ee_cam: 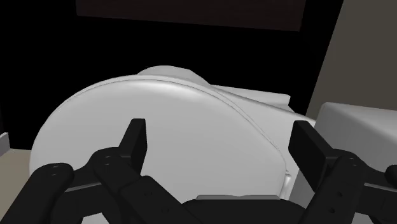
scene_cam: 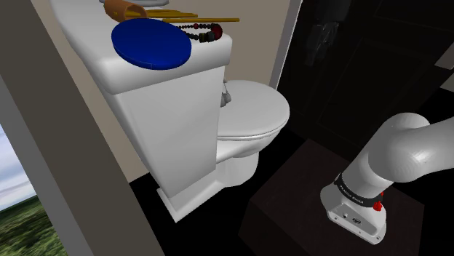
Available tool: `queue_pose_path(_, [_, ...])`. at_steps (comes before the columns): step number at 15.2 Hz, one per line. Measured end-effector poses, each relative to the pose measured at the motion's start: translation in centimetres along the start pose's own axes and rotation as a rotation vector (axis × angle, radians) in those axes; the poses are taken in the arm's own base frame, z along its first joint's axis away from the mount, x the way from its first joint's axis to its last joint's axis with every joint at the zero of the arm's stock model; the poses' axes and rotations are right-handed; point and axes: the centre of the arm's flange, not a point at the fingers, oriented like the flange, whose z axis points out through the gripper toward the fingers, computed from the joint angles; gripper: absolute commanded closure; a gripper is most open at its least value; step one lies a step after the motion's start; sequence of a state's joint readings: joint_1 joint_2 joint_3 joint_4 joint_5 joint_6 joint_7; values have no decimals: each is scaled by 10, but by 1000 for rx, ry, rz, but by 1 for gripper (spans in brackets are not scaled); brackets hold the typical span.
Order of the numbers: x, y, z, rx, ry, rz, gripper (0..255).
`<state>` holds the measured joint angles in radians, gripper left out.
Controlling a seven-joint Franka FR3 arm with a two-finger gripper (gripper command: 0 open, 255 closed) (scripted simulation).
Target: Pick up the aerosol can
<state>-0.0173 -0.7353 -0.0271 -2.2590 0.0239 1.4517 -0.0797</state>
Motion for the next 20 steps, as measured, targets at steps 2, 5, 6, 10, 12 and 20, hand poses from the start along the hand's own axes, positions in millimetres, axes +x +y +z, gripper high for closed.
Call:
queue_pose_path(2, [6,0,3,-2,-2,-14,0])
queue_pose_path(5, [35,5,16,-13,-11,-91,0])
queue_pose_path(6, [47,5,22,-17,-15,-121,0])
queue_pose_path(10, [96,3,46,-35,-28,-243,0])
queue_pose_path(12, [120,1,58,-44,-36,-304,0])
queue_pose_path(20, [214,-24,110,-79,-63,-549,0])
